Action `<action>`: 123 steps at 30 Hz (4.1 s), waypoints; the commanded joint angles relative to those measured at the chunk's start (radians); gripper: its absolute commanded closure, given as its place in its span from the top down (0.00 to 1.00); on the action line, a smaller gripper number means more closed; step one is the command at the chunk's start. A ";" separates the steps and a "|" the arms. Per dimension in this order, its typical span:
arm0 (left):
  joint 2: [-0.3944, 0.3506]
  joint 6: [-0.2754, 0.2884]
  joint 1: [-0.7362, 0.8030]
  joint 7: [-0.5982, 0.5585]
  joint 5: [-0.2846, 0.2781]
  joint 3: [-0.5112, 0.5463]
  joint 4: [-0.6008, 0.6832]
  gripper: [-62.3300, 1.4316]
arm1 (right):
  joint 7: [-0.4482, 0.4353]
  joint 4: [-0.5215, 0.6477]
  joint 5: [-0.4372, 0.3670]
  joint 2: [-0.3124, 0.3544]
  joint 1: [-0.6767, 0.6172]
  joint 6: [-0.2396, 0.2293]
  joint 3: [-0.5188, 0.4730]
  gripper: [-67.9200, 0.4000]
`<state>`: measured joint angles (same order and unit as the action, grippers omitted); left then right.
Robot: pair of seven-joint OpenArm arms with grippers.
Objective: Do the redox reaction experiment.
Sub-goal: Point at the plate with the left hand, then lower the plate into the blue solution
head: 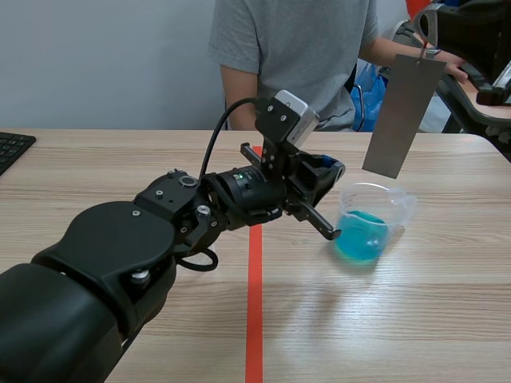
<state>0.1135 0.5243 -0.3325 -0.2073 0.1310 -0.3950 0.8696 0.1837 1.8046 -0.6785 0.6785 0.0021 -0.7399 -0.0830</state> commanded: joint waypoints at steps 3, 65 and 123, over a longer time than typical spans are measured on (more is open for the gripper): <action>0.022 -0.014 -0.014 -0.013 -0.011 0.002 0.024 0.07 | -0.014 0.014 -0.015 0.011 0.020 -0.006 0.002 0.02; -0.433 0.029 1.158 0.152 -0.203 0.472 1.209 0.07 | -0.003 0.014 -0.029 0.011 0.020 -0.006 0.002 0.02; -0.433 0.029 1.158 0.154 -0.202 0.488 1.209 0.07 | -0.195 -0.322 0.180 -0.113 0.062 -0.006 0.124 0.02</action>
<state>-0.3237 0.5526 0.8307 -0.0402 -0.0612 0.0879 2.0762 0.0055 1.4761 -0.4953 0.5564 0.0341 -0.7383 0.0380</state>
